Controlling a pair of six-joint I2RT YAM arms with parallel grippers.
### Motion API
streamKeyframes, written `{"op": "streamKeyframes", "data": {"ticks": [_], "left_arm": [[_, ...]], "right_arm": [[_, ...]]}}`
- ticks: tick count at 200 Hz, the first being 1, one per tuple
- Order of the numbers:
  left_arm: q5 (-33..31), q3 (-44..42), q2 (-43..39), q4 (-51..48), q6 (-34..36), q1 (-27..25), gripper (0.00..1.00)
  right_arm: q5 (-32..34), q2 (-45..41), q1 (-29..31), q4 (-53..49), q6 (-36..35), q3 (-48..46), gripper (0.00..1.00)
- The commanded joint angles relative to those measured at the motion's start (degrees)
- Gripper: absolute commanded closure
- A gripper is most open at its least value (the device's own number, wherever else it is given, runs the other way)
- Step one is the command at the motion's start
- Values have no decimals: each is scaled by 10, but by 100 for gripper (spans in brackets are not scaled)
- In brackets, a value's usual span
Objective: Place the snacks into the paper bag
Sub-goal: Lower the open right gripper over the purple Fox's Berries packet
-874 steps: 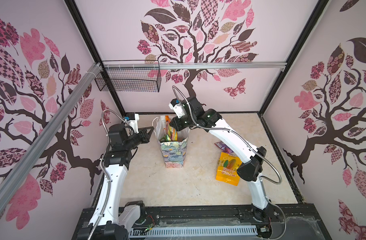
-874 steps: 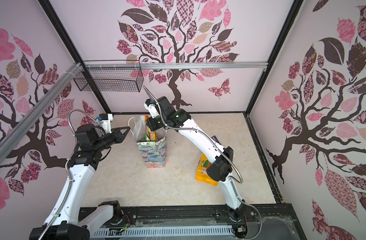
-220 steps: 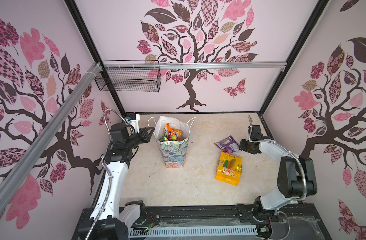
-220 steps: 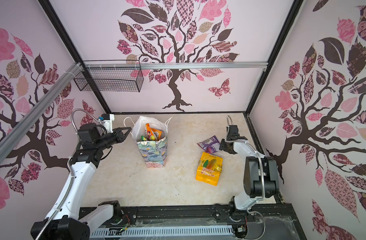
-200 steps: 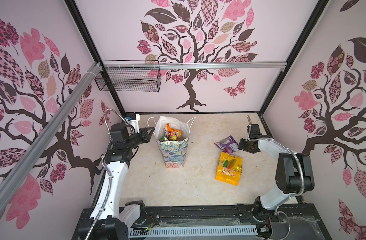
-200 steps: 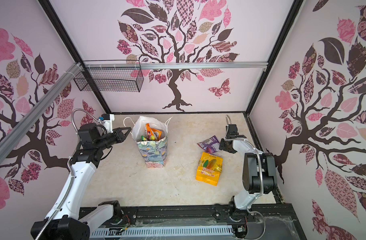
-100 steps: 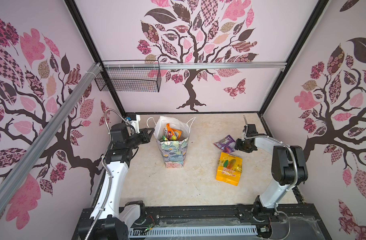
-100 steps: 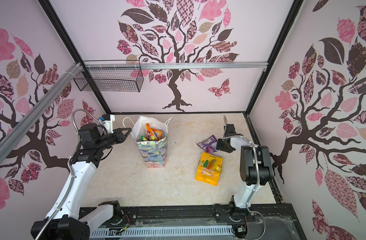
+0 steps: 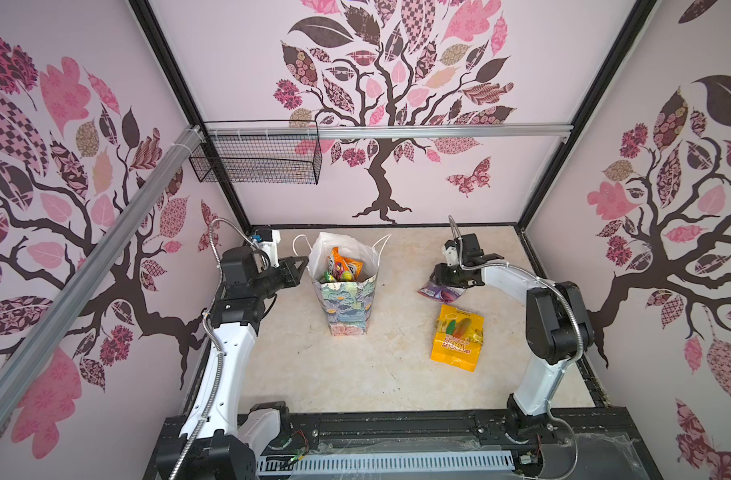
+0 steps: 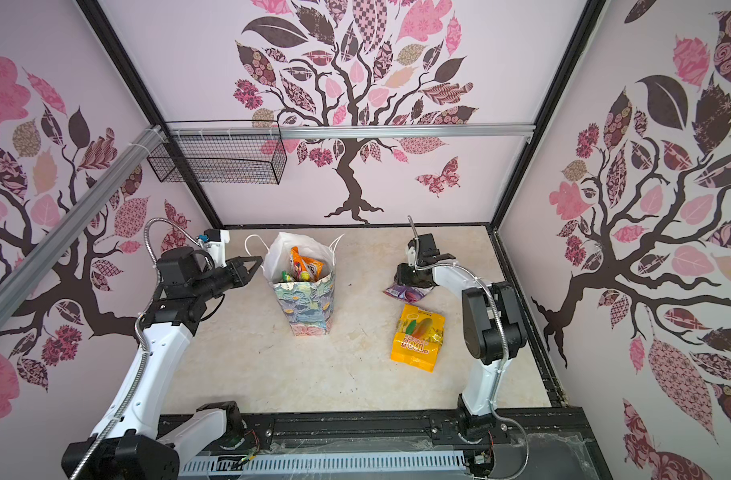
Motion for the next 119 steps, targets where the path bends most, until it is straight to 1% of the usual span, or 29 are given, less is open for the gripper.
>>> {"op": "streamKeyframes", "data": {"ticks": [1,17,29,52,66,89,103,119], "left_arm": [[-4,-2,-10,7,11,3,100],[-3,-2,-11,7,9,2,100],[-3,-2,-11,7,9,2,100],[-3,-2,-14,8,9,2,100],[-1,-3,-15,10,7,2,100],[-1,-2,-14,10,6,3,100],[7,-2,-16,12,6,5,100],[6,-3,-16,13,6,6,100]], "right_arm": [[107,-14,49,-69,-69,38,45],[200,-14,98,-98,-110,45,44],[245,-9,120,-108,-125,45,43],[250,-9,127,-84,-139,21,41],[272,-9,135,-74,-146,10,41],[289,-11,164,-39,-187,-22,39],[315,-15,179,5,-210,-52,38],[350,-6,184,22,-217,-58,38]]}}
